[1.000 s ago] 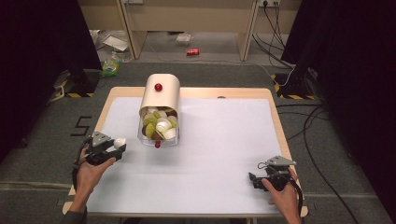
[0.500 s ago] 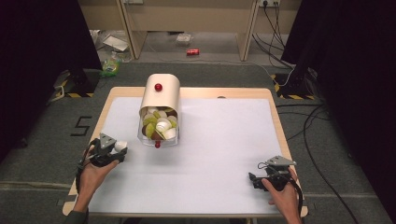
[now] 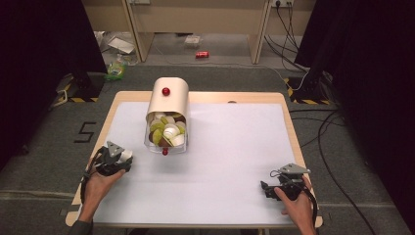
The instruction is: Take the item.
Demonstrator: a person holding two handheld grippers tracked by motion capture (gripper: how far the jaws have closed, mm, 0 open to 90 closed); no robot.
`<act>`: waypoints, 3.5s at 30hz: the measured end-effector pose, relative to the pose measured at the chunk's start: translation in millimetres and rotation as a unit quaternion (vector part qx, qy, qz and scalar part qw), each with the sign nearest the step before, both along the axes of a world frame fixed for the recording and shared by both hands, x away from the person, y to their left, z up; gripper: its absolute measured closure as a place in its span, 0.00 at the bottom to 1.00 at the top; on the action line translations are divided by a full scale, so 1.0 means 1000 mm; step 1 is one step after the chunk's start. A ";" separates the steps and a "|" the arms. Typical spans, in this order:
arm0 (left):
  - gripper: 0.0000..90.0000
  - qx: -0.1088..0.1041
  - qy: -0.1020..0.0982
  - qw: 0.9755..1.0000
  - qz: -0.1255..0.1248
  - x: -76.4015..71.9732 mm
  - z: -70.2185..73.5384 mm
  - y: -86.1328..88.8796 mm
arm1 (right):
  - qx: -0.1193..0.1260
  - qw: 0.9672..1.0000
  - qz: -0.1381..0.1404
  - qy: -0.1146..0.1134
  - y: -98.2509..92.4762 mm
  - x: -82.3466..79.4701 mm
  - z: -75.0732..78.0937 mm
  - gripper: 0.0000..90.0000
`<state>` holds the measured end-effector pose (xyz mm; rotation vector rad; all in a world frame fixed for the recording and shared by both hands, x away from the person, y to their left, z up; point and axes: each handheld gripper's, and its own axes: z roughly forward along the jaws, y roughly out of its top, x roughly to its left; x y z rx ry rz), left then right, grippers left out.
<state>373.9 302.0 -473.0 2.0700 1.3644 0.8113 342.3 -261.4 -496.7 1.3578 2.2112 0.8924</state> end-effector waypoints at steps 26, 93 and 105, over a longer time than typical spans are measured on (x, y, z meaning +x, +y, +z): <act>0.31 -0.093 -0.016 0.996 -0.007 -0.009 0.014 0.002 | 0.000 1.000 0.000 0.000 0.000 0.000 0.000 0.02; 0.19 -0.169 -0.059 0.982 -0.059 -0.030 0.049 -0.035 | 0.000 1.000 0.001 0.000 0.000 0.000 0.000 0.02; 0.19 -0.169 -0.061 0.982 -0.061 -0.028 0.053 -0.039 | 0.000 1.000 0.000 0.000 0.000 0.000 0.000 0.02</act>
